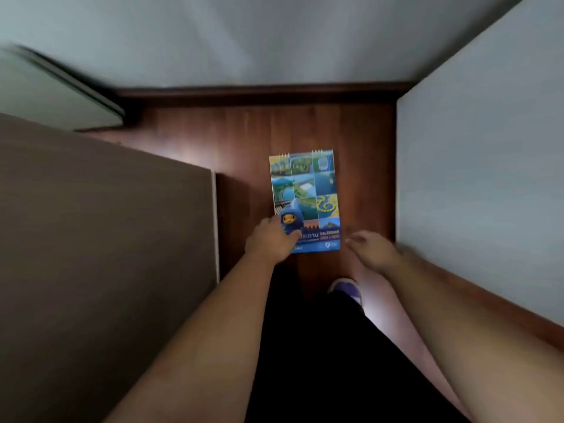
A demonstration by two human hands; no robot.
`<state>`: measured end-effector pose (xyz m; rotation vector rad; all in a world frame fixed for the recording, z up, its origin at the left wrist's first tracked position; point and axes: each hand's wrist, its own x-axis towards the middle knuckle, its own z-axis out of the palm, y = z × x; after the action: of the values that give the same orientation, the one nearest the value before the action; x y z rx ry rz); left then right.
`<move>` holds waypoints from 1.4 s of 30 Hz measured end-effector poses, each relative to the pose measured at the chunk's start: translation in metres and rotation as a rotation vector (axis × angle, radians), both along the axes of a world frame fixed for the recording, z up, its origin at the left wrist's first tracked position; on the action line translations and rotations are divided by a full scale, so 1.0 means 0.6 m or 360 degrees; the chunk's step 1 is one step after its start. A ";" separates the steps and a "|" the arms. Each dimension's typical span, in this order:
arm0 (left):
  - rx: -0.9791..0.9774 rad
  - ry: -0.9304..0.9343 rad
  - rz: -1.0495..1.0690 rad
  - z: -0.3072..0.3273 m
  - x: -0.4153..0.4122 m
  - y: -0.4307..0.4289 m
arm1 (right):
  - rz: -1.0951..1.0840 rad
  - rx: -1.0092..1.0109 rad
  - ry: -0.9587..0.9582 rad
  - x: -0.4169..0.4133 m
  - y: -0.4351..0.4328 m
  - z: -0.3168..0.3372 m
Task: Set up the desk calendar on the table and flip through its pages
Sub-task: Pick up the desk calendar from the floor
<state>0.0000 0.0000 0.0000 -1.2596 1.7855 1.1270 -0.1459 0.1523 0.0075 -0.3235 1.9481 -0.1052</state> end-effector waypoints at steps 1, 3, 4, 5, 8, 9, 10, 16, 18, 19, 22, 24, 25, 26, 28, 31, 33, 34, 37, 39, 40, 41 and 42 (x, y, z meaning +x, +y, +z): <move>0.0004 0.0021 0.0090 -0.045 0.002 0.002 | -0.0042 -0.0020 0.0002 0.003 -0.005 -0.042; 0.0012 0.0013 0.0269 -0.120 0.002 0.004 | -0.0110 -0.0010 0.0030 0.001 -0.015 -0.111; 0.0052 -0.0045 0.0366 -0.155 0.002 0.007 | -0.0160 0.0030 0.0036 0.000 -0.019 -0.146; 0.0085 -0.0075 0.0466 -0.190 0.002 0.012 | -0.0211 0.0045 0.0063 0.000 -0.021 -0.182; 0.0188 -0.0170 0.0805 -0.259 -0.009 0.029 | -0.0496 0.0041 0.0096 0.007 -0.023 -0.265; 0.0212 -0.0176 0.0913 -0.277 -0.012 0.035 | -0.0622 0.0041 0.0130 0.013 -0.022 -0.287; 0.0201 -0.0181 0.1012 -0.286 -0.015 0.038 | -0.0754 0.0033 0.0165 0.018 -0.023 -0.301; -0.0008 -0.0136 0.1112 -0.247 -0.021 0.041 | -0.1117 -0.0023 0.0151 0.020 -0.040 -0.281; -0.0108 -0.0146 0.0909 -0.195 -0.026 0.034 | -0.1141 -0.0010 0.0142 0.011 -0.030 -0.240; -0.0142 -0.0133 0.0840 -0.162 -0.029 0.028 | -0.1146 -0.0014 0.0149 0.007 -0.028 -0.205; -0.0124 -0.0037 0.0873 -0.057 -0.037 0.018 | -0.1085 -0.0040 0.0294 -0.003 -0.025 -0.089; -0.0029 0.0197 0.0950 0.039 -0.046 0.013 | -0.1116 -0.0233 0.0327 -0.014 -0.034 0.008; -0.0006 0.0311 0.0966 0.096 -0.049 0.004 | -0.1145 -0.0354 0.0243 -0.022 -0.040 0.063; 0.0004 0.0414 0.0982 0.161 -0.053 -0.007 | -0.1191 -0.0437 0.0134 -0.032 -0.047 0.119; -0.0037 0.0578 0.1005 0.279 -0.066 -0.034 | -0.1212 -0.0471 -0.0030 -0.063 -0.066 0.217; -0.0043 0.0730 0.1114 0.470 -0.060 -0.053 | -0.1181 -0.0622 -0.0237 -0.083 -0.098 0.413; -0.0044 0.0802 0.1144 0.587 -0.047 -0.058 | -0.1178 -0.0754 -0.0309 -0.086 -0.114 0.532; -0.0069 0.0832 0.1150 0.647 -0.036 -0.060 | -0.1142 -0.0816 -0.0356 -0.086 -0.124 0.589; -0.0223 0.0974 0.1225 0.814 0.007 -0.066 | -0.0967 -0.0959 -0.0554 -0.071 -0.162 0.748; -0.0322 0.1092 0.1324 0.903 0.042 -0.064 | -0.0842 -0.1084 -0.0681 -0.057 -0.201 0.841; -0.0369 0.1166 0.1414 0.948 0.068 -0.060 | -0.0736 -0.1144 -0.0762 -0.040 -0.222 0.892; -0.0413 0.1232 0.1486 0.989 0.099 -0.056 | -0.0605 -0.1205 -0.0826 -0.018 -0.240 0.937; -0.0466 0.1278 0.1536 1.028 0.134 -0.052 | -0.0451 -0.1261 -0.0879 0.008 -0.258 0.981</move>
<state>0.0805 -0.0313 0.6165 -2.1733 1.9343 2.1936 -0.1414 -0.0025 0.5961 -0.4672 1.3155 -1.0533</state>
